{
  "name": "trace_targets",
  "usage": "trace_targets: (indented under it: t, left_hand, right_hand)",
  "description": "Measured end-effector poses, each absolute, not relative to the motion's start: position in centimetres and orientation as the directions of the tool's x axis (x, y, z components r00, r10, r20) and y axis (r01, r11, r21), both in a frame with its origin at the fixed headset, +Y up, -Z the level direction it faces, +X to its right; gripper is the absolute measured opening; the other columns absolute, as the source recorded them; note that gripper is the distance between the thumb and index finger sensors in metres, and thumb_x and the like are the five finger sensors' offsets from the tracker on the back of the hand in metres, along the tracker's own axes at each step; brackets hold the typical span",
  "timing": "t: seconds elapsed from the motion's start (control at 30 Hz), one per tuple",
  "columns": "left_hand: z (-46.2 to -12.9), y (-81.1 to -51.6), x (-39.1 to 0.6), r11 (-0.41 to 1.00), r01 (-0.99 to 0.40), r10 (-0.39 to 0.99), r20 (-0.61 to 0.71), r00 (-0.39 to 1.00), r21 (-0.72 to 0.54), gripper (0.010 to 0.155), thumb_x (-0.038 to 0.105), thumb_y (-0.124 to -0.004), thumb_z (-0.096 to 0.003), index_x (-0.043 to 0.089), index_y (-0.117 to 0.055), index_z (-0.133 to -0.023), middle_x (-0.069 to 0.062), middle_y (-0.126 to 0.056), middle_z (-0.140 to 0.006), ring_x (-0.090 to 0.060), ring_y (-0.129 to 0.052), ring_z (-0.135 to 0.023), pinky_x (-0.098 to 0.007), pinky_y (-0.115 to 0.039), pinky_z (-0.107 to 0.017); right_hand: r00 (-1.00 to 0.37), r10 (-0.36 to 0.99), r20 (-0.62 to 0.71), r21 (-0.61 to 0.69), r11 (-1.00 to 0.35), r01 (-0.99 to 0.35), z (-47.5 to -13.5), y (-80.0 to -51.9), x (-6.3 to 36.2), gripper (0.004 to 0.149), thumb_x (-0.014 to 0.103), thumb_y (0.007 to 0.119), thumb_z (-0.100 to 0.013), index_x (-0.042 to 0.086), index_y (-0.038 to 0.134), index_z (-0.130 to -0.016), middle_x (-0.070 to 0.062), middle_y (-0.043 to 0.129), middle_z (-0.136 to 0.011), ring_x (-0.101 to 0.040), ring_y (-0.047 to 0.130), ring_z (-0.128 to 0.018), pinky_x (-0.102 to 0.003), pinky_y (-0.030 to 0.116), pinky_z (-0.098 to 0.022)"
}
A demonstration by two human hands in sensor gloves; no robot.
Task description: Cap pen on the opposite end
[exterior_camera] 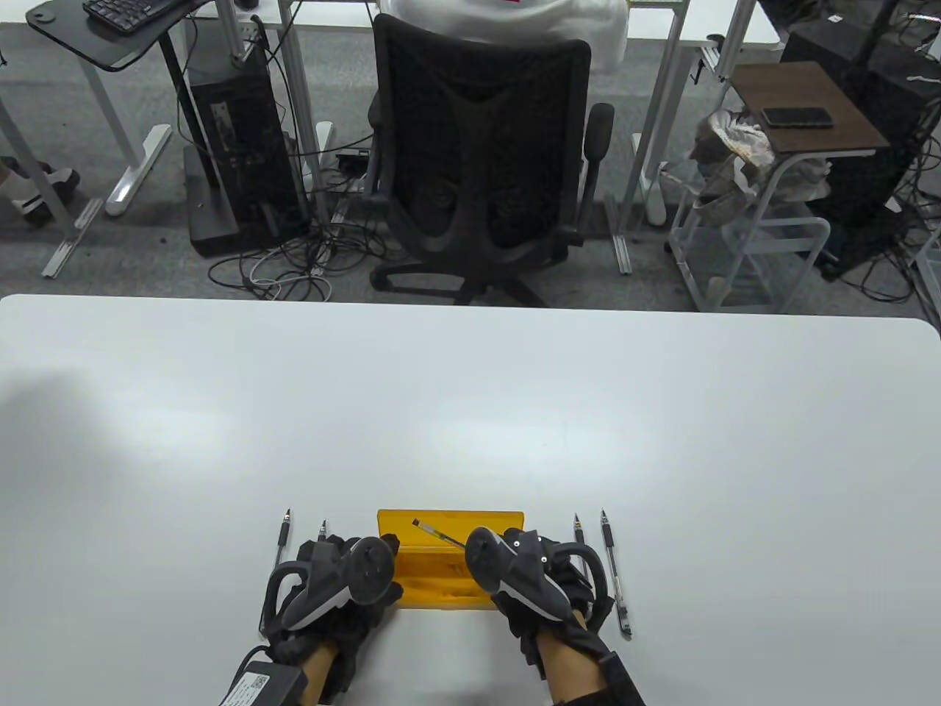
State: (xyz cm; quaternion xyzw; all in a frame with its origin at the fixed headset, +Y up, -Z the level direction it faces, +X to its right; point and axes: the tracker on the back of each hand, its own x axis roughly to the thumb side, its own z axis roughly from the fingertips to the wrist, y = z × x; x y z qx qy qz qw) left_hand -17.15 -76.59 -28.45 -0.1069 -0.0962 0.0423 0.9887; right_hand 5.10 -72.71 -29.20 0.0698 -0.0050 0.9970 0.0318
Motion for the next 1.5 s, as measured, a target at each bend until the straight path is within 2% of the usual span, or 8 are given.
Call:
trace_targets:
  t: [0.13, 0.23, 0.37, 0.63, 1.0, 1.2, 1.4, 1.5]
  left_hand:
    - [-28.2, -75.8, -17.6, 0.979, -0.109, 0.143, 0.194, 0.971, -0.174, 0.066, 0.045, -0.081, -0.0487, 0.025, -0.063, -0.109, -0.015, -0.079, -0.099, -0.041, -0.069, -0.090, -0.075, -0.040, -0.071]
    - [-27.8, -74.1, -18.4, 0.942, -0.316, 0.332, 0.175, 0.927, -0.114, 0.059, 0.045, -0.081, -0.0488, 0.021, -0.075, -0.102, -0.013, -0.086, -0.092, -0.039, -0.076, -0.085, -0.074, -0.045, -0.069]
    - [-26.2, -72.5, -19.8, 0.603, -0.794, 0.794, 0.159, 0.587, -0.082, 0.061, 0.043, -0.087, -0.0473, 0.017, -0.077, -0.101, -0.014, -0.086, -0.092, -0.040, -0.077, -0.085, -0.073, -0.045, -0.069]
    - [-25.0, -72.2, -20.3, 0.110, -0.979, 0.989, 0.120, 0.090, -0.173, 0.056, 0.032, -0.090, -0.0493, 0.019, -0.075, -0.102, -0.011, -0.082, -0.097, -0.037, -0.073, -0.090, -0.073, -0.043, -0.071]
    - [-24.5, -71.4, -20.1, 0.120, -0.987, 0.974, 0.206, 0.097, -0.103, 0.049, 0.032, -0.081, -0.0531, 0.024, -0.070, -0.100, -0.007, -0.091, -0.093, -0.028, -0.088, -0.083, -0.064, -0.053, -0.075]
    - [-24.6, -71.2, -19.6, 0.169, -0.984, 0.963, 0.220, 0.154, -0.052, 0.057, 0.028, -0.082, -0.0509, 0.016, -0.057, -0.101, -0.007, -0.094, -0.085, -0.026, -0.096, -0.071, -0.058, -0.062, -0.070]
    - [-25.1, -69.4, -25.0, 0.224, -0.915, 0.922, 0.232, 0.311, 0.334, 0.057, 0.029, -0.081, -0.0514, 0.006, -0.061, -0.099, -0.010, -0.097, -0.078, -0.026, -0.098, -0.057, -0.055, -0.066, -0.065]
    - [-24.8, -70.7, -26.7, 0.331, -0.907, 0.889, 0.235, 0.392, 0.262, 0.056, 0.029, -0.092, -0.0489, 0.005, -0.073, -0.096, -0.014, -0.101, -0.074, -0.031, -0.098, -0.055, -0.059, -0.064, -0.065]
  right_hand:
    - [-0.967, 0.210, 0.145, -0.072, -0.972, -0.222, -28.3, -70.8, 6.2, 0.043, 0.034, 0.077, -0.040, 0.025, 0.089, -0.080, -0.005, 0.097, -0.074, -0.013, 0.098, -0.038, -0.035, 0.085, -0.033]
    - [-0.930, 0.321, 0.178, -0.103, -0.934, -0.342, -27.4, -69.4, 6.7, 0.043, 0.034, 0.077, -0.040, 0.023, 0.089, -0.081, -0.006, 0.098, -0.073, -0.013, 0.099, -0.037, -0.034, 0.086, -0.031]
    - [-0.863, 0.430, 0.266, -0.024, -0.892, -0.451, -26.4, -68.3, 5.5, 0.043, 0.034, 0.077, -0.041, 0.022, 0.089, -0.081, -0.007, 0.099, -0.073, -0.013, 0.100, -0.037, -0.034, 0.086, -0.030]
    - [-0.792, 0.480, 0.377, 0.131, -0.874, -0.467, -25.2, -68.5, 1.9, 0.044, 0.033, 0.075, -0.041, 0.020, 0.089, -0.081, -0.009, 0.101, -0.072, -0.013, 0.103, -0.036, -0.032, 0.088, -0.028]
    - [-0.575, 0.809, 0.120, 0.351, -0.577, -0.738, -26.7, -69.9, 3.7, 0.047, 0.035, 0.069, -0.043, 0.017, 0.085, -0.083, -0.010, 0.100, -0.060, -0.009, 0.096, -0.021, -0.033, 0.085, -0.022]
    - [-0.594, 0.796, 0.115, 0.320, -0.596, -0.737, -26.4, -69.4, 3.4, 0.048, 0.040, 0.069, -0.042, 0.012, 0.092, -0.074, -0.007, 0.102, -0.043, -0.005, 0.095, -0.012, -0.031, 0.086, -0.016]
    - [-0.774, 0.600, 0.203, 0.111, -0.799, -0.590, -26.1, -67.6, 5.7, 0.048, 0.044, 0.070, -0.042, 0.013, 0.094, -0.069, -0.002, 0.102, -0.036, -0.003, 0.094, -0.009, -0.028, 0.087, -0.015]
    - [-0.676, 0.728, 0.113, 0.059, -0.684, -0.727, -26.9, -68.0, 7.6, 0.050, 0.049, 0.077, -0.040, 0.010, 0.096, -0.064, -0.002, 0.100, -0.028, -0.007, 0.093, -0.005, -0.032, 0.085, -0.012]
